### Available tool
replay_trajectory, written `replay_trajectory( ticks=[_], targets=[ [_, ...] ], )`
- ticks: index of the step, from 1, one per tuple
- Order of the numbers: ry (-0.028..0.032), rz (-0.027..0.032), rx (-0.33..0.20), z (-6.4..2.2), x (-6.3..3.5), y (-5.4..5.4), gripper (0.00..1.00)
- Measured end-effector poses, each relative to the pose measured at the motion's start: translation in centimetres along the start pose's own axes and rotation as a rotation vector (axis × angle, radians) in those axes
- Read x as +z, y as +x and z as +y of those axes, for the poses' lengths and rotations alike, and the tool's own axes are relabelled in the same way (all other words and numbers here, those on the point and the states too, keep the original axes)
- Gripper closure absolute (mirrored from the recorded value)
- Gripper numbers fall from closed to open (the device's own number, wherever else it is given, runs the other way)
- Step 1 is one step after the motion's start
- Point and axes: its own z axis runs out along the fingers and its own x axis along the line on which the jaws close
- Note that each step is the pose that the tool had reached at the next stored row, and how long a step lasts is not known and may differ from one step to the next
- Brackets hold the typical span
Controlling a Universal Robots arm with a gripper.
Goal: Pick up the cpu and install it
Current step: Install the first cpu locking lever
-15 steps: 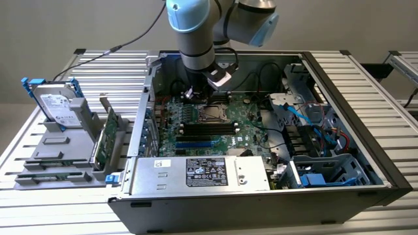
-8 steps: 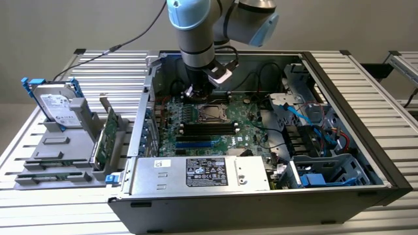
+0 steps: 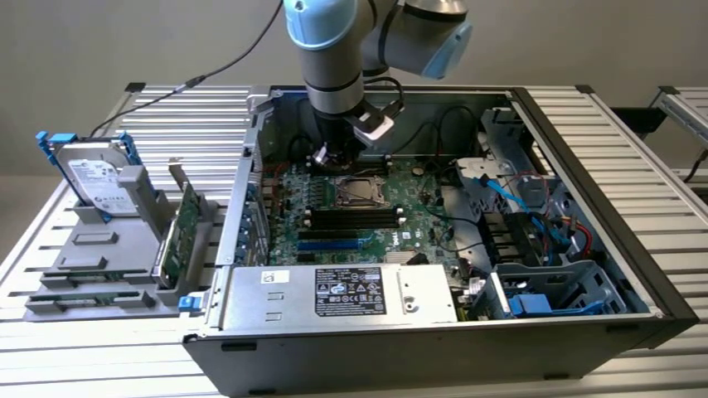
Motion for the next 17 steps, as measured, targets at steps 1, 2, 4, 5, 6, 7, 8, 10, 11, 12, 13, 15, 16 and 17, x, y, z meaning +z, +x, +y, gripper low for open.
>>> replay_trajectory(
  ticks=[1, 2, 4, 5, 6, 7, 8, 10, 11, 12, 13, 15, 16, 17],
  targets=[
    [0.0004, -0.0012, -0.005, 0.0, 0.02, 0.01, 0.89],
    [0.001, -0.0022, -0.01, -0.01, 0.03, 0.01, 0.89],
    [0.0012, -0.0028, -0.013, -0.04, 0.05, 0.05, 0.89],
    [0.0011, -0.0024, -0.014, -0.06, 0.07, 0.06, 0.89],
    [0.001, -0.0021, -0.014, -0.07, 0.08, 0.08, 0.89],
    [0.0008, -0.0017, -0.014, -0.07, 0.09, 0.1, 0.89],
    [0.0006, -0.0013, -0.014, -0.07, 0.11, 0.12, 0.89],
    [0.0004, -0.0011, -0.014, -0.05, 0.14, 0.21, 0.89],
    [0.0004, -0.0009, -0.014, -0.03, 0.17, 0.25, 0.89],
    [0.0004, -0.0009, -0.014, -0.02, 0.19, 0.29, 0.89],
    [0.0004, -0.0008, -0.014, 0.01, 0.2, 0.33, 0.89],
    [0.0004, -0.0009, -0.014, 0.06, 0.21, 0.38, 0.89],
    [0.0004, -0.0009, -0.014, 0.07, 0.21, 0.4, 0.89],
    [0.0003, -0.0009, -0.014, 0.07, 0.21, 0.41, 0.89]
  ],
)
